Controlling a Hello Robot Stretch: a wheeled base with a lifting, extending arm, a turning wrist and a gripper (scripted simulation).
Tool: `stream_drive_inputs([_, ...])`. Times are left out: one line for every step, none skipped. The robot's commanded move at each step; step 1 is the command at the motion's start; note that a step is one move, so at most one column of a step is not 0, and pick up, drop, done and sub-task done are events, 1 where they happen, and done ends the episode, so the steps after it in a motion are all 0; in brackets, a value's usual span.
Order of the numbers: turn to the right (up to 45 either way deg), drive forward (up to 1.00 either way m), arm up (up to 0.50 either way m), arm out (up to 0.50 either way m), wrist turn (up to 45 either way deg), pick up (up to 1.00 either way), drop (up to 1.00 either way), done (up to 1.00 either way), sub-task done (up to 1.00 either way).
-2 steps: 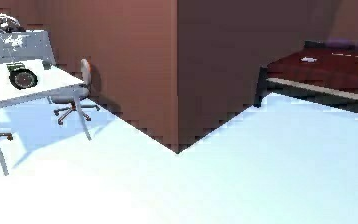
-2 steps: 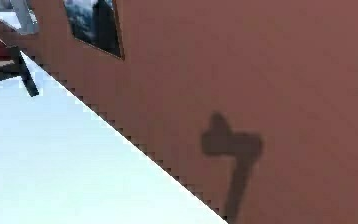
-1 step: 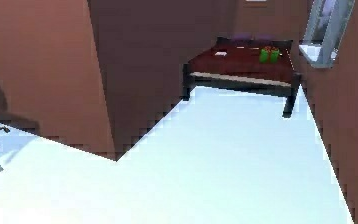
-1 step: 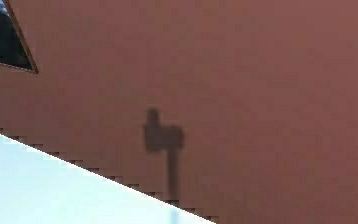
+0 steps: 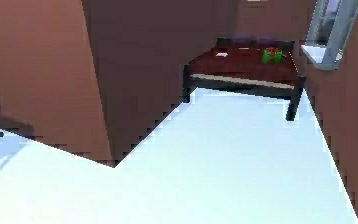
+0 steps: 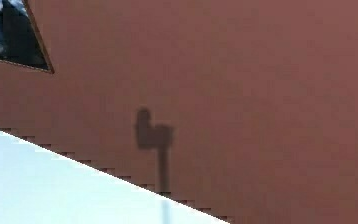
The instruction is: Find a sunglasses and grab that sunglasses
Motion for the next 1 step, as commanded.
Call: stream_drive_inputs([-45.0, 0.00, 0.00, 0.00, 0.0, 0.00, 0.00, 0.00, 0.00])
